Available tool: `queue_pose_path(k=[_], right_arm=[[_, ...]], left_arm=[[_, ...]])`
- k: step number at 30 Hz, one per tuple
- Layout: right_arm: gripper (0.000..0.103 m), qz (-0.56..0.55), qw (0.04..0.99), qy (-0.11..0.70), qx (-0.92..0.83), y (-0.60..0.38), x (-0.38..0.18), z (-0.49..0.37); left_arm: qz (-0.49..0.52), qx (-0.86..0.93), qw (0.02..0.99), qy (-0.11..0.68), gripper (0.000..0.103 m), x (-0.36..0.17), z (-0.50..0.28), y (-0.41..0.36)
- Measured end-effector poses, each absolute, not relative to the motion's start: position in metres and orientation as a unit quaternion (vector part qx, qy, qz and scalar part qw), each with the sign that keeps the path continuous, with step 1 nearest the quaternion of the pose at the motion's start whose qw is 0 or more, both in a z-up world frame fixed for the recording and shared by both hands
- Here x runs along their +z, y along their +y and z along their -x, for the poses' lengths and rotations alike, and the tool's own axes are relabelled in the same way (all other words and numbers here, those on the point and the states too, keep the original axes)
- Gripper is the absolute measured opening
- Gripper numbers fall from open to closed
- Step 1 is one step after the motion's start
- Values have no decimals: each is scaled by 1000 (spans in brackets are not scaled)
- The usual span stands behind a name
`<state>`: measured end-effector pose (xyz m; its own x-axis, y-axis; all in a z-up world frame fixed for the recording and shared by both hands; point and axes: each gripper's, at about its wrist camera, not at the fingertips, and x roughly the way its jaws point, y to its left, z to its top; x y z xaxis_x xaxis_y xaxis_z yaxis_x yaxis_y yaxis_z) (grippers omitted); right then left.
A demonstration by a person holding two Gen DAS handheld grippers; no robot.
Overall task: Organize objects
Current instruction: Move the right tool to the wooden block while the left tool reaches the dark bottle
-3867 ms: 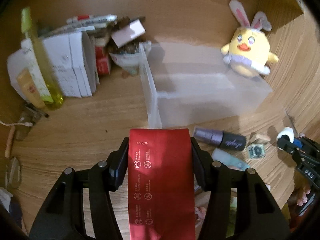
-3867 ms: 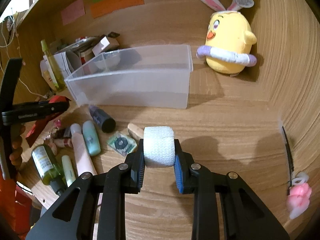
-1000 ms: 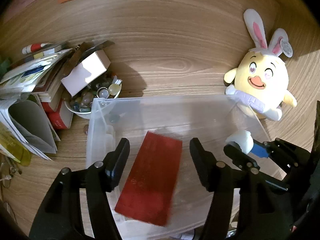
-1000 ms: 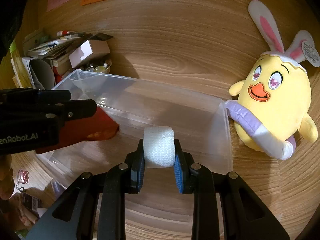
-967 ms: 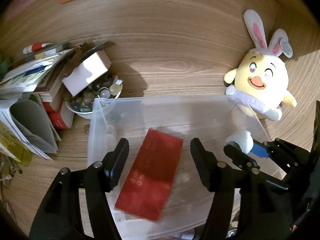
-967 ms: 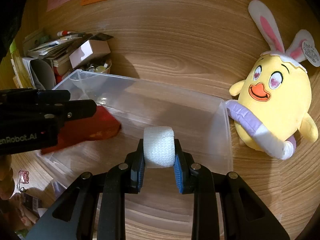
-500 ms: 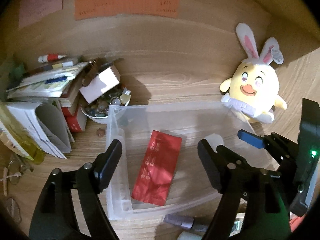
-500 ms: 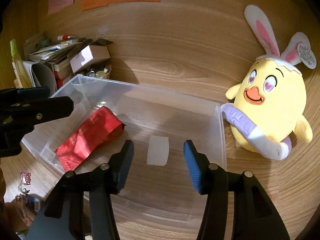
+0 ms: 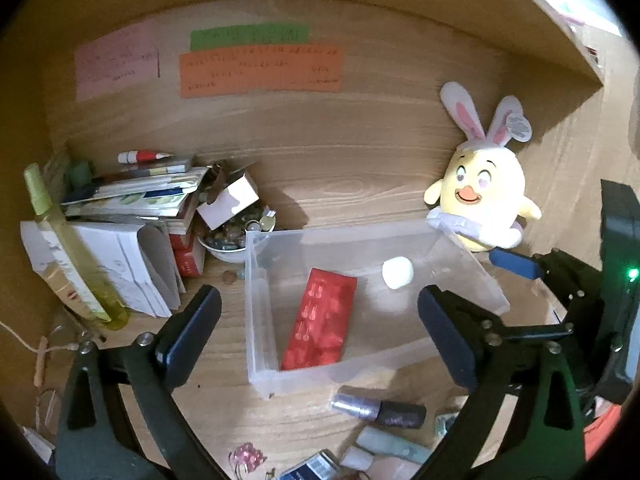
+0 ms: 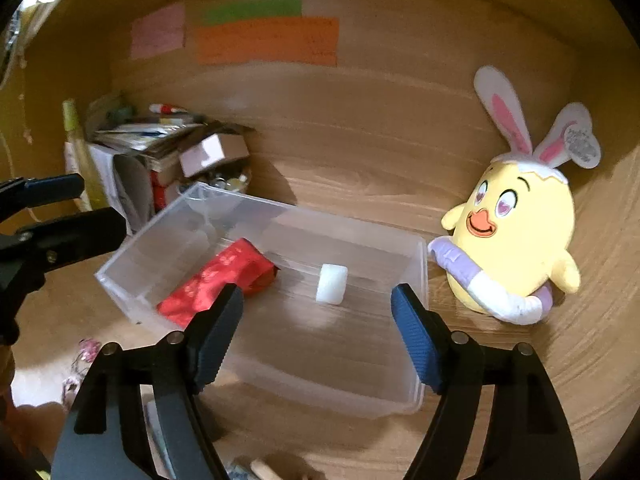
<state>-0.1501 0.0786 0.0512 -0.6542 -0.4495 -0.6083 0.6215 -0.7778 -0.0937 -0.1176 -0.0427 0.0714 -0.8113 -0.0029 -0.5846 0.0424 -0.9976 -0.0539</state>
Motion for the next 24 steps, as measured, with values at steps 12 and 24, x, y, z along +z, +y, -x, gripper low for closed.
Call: queue_pose_path(k=[12, 24], right_arm=[[75, -266, 311, 138, -902, 116, 66, 109], [75, -286, 311, 142, -895, 136, 38, 84]], left_arm=[[-306, -952, 7, 22, 101, 65, 77, -32], [-344, -939, 0, 21, 101, 30, 39, -27]])
